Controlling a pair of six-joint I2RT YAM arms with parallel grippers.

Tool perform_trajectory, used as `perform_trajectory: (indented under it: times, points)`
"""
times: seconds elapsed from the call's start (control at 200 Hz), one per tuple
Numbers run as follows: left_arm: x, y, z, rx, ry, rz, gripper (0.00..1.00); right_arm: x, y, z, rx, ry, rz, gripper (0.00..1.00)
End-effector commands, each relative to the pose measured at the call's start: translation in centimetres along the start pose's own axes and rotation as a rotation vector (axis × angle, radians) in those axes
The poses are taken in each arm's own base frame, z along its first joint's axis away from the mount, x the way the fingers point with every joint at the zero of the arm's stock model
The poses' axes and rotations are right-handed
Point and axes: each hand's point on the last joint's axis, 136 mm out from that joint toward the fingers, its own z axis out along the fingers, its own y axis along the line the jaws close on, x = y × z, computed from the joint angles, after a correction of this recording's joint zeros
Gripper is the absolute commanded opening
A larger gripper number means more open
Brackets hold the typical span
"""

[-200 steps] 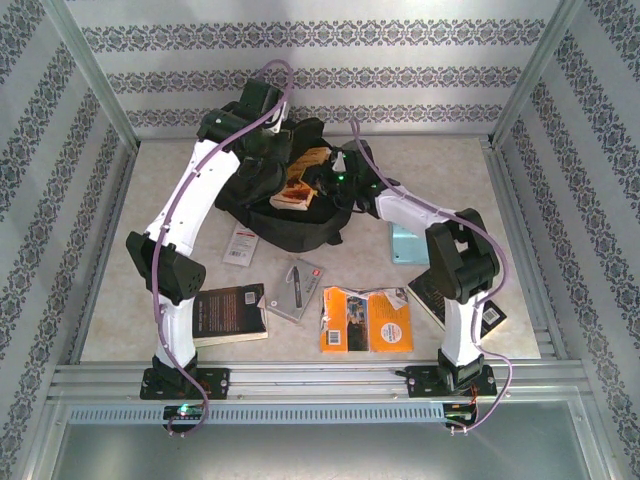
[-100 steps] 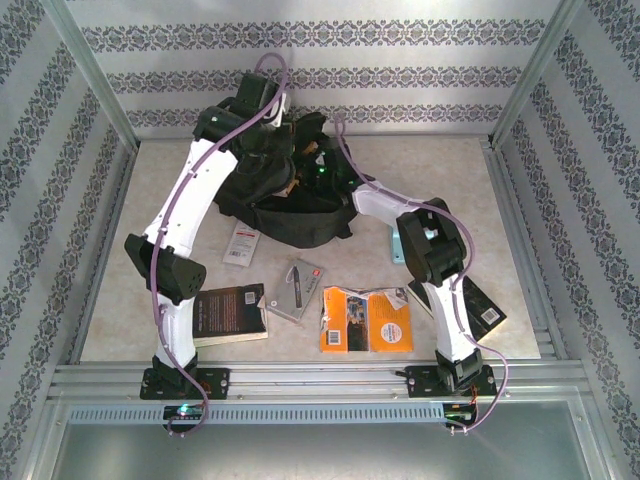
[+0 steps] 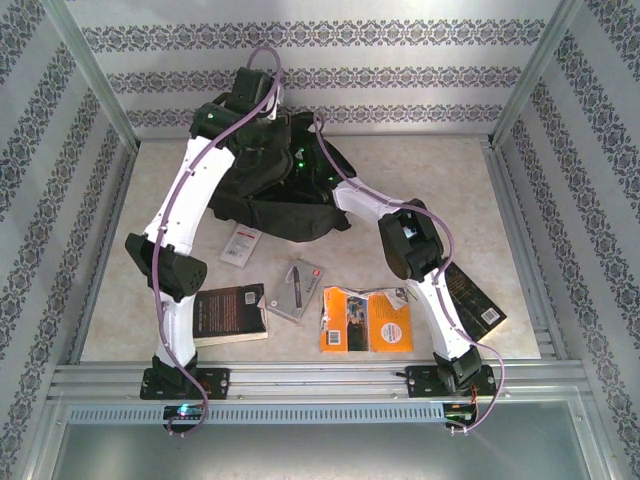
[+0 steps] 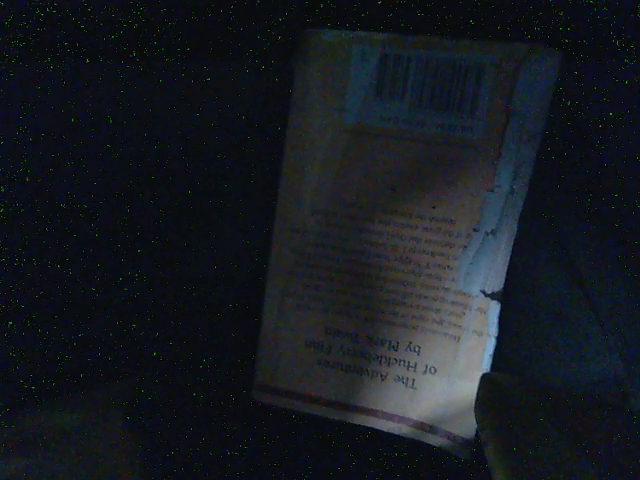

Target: Pack the student bag

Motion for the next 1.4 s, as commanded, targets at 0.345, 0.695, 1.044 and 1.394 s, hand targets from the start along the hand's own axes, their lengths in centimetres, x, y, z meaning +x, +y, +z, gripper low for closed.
perform_trajectory:
  times: [0.345, 0.695, 1.044, 1.394]
  points:
    - [-3.0, 6.9, 2.4, -0.014, -0.091, -0.201, 0.00, 0.7, 8.0, -9.8, -0.054, 0.052, -0.415, 0.72]
    - [-6.9, 5.7, 2.7, 0.239, -0.176, -0.351, 0.00, 2.3, 5.0, -16.0, 0.121, 0.010, -0.530, 0.71]
    - [-11.5, 10.3, -3.6, 0.221, -0.412, -0.535, 0.00, 5.2, 3.3, -19.3, 0.207, 0.057, -0.621, 0.74]
    - [-10.1, 15.8, -7.0, -0.038, -0.518, -0.552, 0.00, 7.6, -1.2, -18.3, 0.416, 0.136, -0.685, 0.82]
